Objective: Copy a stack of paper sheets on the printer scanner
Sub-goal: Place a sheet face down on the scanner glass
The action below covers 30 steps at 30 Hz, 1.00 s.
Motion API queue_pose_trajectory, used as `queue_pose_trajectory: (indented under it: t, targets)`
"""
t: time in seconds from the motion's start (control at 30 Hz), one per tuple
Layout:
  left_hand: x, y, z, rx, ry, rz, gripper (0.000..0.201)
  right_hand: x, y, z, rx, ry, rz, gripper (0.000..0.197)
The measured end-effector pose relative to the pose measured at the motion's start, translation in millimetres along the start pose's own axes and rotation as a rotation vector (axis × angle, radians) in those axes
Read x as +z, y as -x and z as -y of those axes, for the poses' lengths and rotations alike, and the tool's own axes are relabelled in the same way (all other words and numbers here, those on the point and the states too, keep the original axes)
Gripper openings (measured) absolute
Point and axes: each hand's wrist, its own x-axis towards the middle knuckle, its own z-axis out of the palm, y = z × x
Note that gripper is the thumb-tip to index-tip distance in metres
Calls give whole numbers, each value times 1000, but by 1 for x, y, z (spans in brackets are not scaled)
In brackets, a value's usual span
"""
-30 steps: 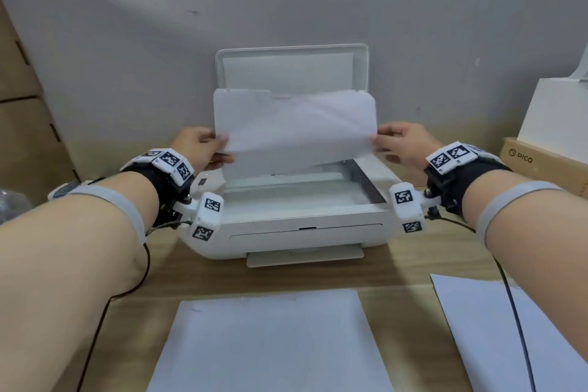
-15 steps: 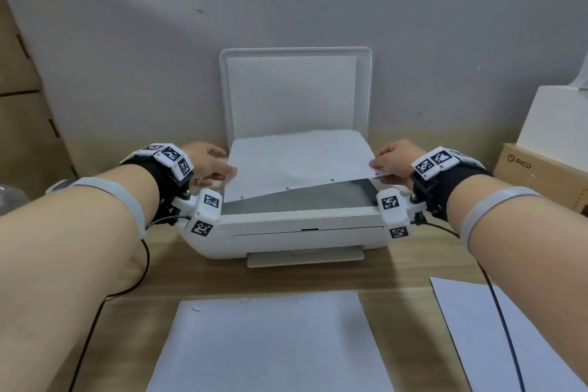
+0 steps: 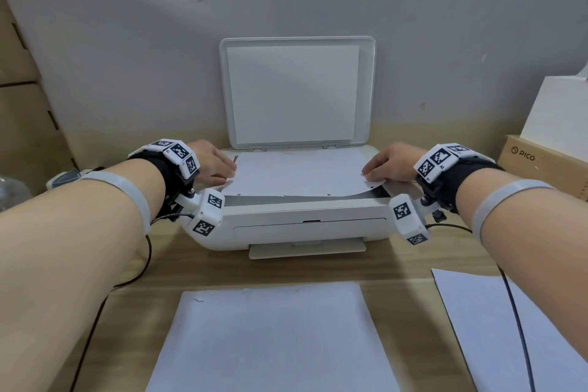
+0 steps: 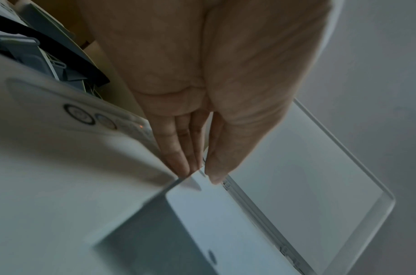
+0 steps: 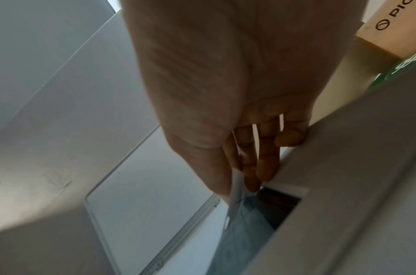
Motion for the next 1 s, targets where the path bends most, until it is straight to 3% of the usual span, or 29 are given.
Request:
queue_pose_trajectory:
  t: [0.17,0.5,0.63,0.9,1.0]
  targets:
    - [0,0,-1,-15,-50,-50,14,1,5,2,3,2,23,21]
    - [-12,8,-3,-72,-81,15,14,-6,8,7,6,30,98,25]
    - [-17,0,-13,-17,22,-31,19,-20,4,12,-1,-82,29,19]
    - [-17,-53,-50,40,257,-194,61,-31,-49,19,58,-365,-156,24]
    - [-11,-72,-60,24,352,-194,73,-34,-64,20,84,-507,-216,28]
